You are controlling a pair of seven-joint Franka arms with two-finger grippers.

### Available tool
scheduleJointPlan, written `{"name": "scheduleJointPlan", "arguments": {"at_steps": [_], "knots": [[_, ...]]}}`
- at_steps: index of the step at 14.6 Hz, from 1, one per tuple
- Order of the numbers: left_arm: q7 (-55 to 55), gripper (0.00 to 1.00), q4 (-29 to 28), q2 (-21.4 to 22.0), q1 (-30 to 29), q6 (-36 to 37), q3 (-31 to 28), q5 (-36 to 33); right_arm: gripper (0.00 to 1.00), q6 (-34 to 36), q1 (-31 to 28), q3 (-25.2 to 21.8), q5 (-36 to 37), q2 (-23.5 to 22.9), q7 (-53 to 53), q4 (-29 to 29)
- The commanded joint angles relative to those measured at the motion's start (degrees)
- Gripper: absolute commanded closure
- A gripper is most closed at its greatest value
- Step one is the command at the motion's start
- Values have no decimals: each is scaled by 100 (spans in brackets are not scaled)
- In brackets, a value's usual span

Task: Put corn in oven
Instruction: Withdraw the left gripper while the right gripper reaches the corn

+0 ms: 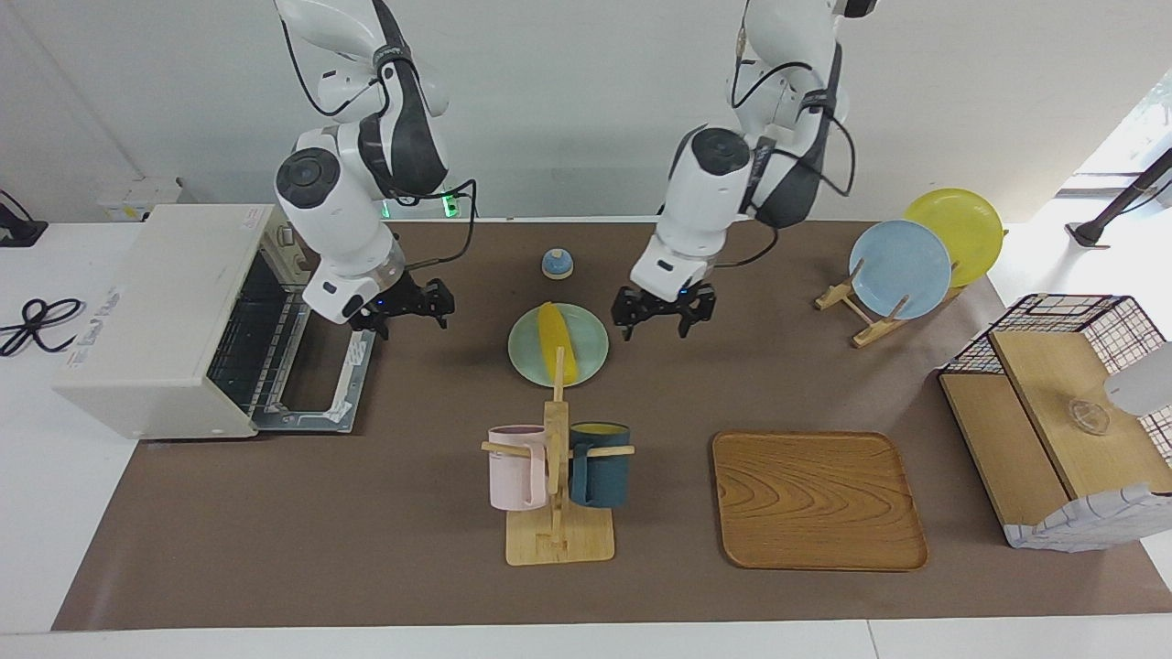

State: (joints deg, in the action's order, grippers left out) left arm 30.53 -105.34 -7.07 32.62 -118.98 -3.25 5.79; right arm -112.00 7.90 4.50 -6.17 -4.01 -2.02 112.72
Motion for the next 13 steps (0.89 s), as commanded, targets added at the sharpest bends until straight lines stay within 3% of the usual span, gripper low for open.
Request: {"name": "scheduleJointPlan", "arguments": {"at_steps": [1, 6, 10, 11, 13], "knots": [[-607, 0, 250, 302, -719, 663, 53, 36, 0, 11, 807, -2, 62, -117, -1032, -346], [-1680, 0, 575, 707, -1818, 1516, 53, -87, 0, -67, 2126, -2, 510, -1117, -2705, -1523], [-2173, 0, 884, 864, -2197, 2237, 53, -571, 0, -901, 2866, -2, 1134, -1909, -3523, -1587], [-2348, 0, 875, 1100, -2276, 2648, 53, -571, 7, -972, 2884, -2, 1335, -2015, -3542, -1500], [-2367, 0, 875, 1260, -2286, 2993, 53, -571, 32, -1227, 2893, 7, 1390, -1972, -3577, -1193]]}}
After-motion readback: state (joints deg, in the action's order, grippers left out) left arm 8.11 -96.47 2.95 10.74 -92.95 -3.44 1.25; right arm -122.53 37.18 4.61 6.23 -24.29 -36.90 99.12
